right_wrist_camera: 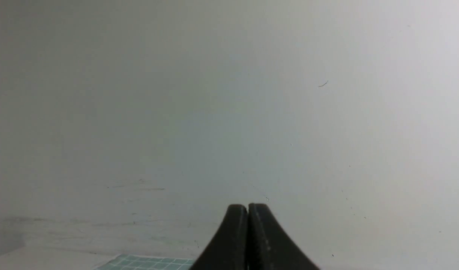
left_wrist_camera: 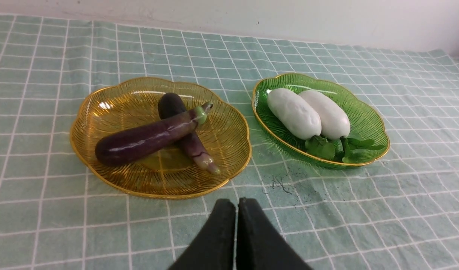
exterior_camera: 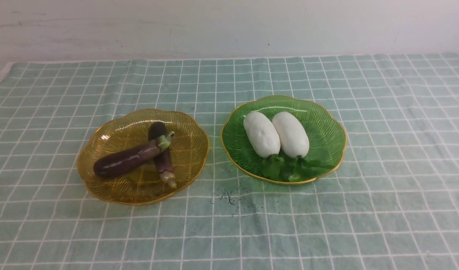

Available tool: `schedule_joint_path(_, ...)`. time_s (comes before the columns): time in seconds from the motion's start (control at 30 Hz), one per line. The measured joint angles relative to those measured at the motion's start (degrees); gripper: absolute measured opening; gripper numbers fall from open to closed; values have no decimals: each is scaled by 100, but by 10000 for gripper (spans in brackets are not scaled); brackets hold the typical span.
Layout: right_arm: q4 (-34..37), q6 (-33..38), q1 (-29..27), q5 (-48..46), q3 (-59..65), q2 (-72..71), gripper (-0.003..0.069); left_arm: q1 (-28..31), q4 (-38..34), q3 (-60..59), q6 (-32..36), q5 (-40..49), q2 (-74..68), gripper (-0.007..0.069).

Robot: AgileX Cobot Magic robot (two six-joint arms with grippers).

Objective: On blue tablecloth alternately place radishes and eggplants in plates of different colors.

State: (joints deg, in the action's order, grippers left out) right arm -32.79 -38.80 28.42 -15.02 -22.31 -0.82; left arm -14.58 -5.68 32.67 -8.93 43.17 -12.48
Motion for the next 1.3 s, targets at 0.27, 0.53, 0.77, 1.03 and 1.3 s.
schedule_joint_path(0.27,0,0,0,0,0,0,-11,0,362,0,255,-13,0,-7)
schedule_joint_path(0.53,0,0,0,-5,0,-7,-11,484,840,-969,483,-1149,519,-7)
schedule_joint_path(0.77,-18,0,0,-5,0,-7,-11,1250,350,-2735,1234,-2142,1299,-7)
schedule_joint_path(1.03,-18,0,0,-12,0,-11,-11,1272,288,-3419,1309,-2122,1308,-7)
schedule_joint_path(1.3,-18,0,0,-12,0,-11,-11,1272,275,-3419,1309,-2122,1308,-7)
